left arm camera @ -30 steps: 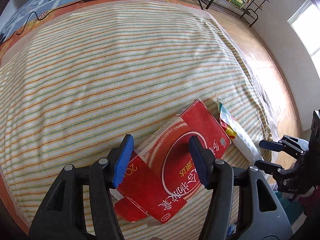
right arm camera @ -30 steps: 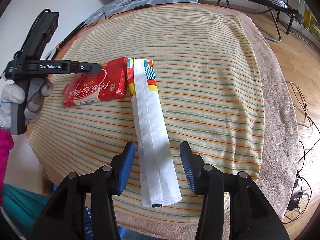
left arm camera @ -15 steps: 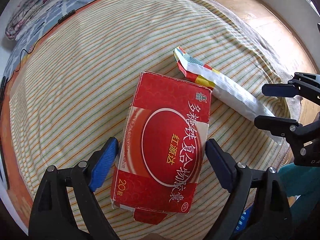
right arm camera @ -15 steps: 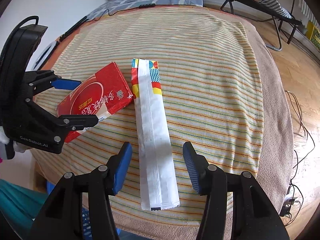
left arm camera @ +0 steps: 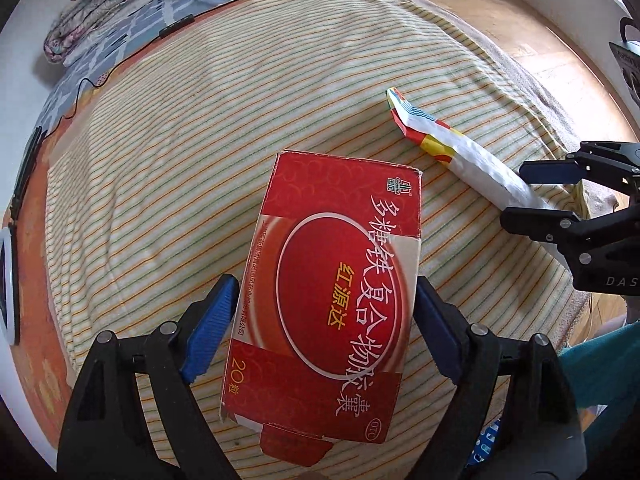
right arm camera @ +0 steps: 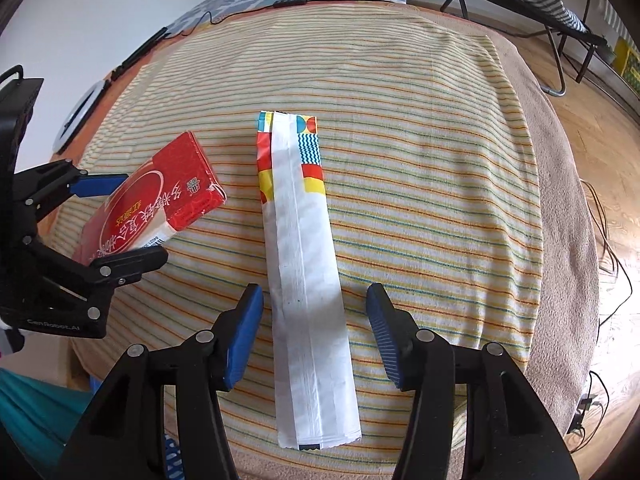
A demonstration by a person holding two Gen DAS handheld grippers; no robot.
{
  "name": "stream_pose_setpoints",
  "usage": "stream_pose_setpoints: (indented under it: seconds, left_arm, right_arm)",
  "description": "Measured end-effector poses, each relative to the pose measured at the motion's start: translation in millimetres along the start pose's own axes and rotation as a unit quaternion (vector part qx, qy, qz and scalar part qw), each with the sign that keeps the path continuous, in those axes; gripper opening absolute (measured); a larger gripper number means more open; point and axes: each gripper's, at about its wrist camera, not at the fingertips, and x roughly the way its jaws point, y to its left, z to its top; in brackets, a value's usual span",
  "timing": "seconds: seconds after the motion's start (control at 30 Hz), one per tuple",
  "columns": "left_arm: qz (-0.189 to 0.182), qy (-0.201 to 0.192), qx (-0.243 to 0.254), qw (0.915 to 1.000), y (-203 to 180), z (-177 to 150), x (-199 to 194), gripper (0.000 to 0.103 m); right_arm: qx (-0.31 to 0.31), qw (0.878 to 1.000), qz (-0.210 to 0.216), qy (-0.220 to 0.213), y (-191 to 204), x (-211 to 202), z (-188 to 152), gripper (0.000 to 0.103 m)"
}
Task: Collect trash
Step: 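Carry the red box and white paper bag down over the blue basket with both tools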
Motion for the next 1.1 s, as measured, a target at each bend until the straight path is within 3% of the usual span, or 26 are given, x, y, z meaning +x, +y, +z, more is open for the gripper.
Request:
stream_pose_setpoints:
  seconds: [0.13, 0.17, 0.2, 0.27, 0.3, 0.57, 0.8, 1.1]
  left_arm:
    - [0.005, -0.011, -0.008, 0.9999, 5, -12, -17, 0.088]
    - [0.007, -0.014, -0.008, 0.9999, 6, -15, -21, 0.088]
    - [0.009, -0.016, -0.008, 0.9998, 6, -19, -25, 0.088]
    - [0.014, -0.020, -0.005, 0.9997, 5, -27, -33, 0.088]
    - [0.018, -0.022, -0.005, 0.9996, 5, -32, -37, 0.088]
    - [0.012, -0.036, -0.018, 0.9991, 3, -69, -70, 0.088]
    - [0.002, -0.043, -0.017, 0.9989, -9, -115, -98, 0.088]
    - [-0.032, -0.023, -0.026, 0.9989, -35, -176, -100, 0.088]
  right_arm:
    - [-0.009, 1.000, -0.011, -0.006, 6, 0, -3, 0.052]
    - [-0.010, 1.000, -0.013, -0.009, 8, -1, -5, 0.045]
    - [-0.012, 1.000, -0.016, -0.009, 9, -2, -6, 0.028]
    - [-0.014, 1.000, -0.017, -0.016, 11, -5, -7, 0.024]
    - [-0.015, 1.000, -0.015, -0.018, 12, -6, -8, 0.016]
    - [-0.002, 0.999, 0.010, -0.047, 22, -35, -26, 0.013]
    - [-0.027, 0.996, 0.049, -0.064, 54, -74, -57, 0.013]
    - [-0.071, 0.992, 0.092, -0.042, 88, -94, -111, 0.013]
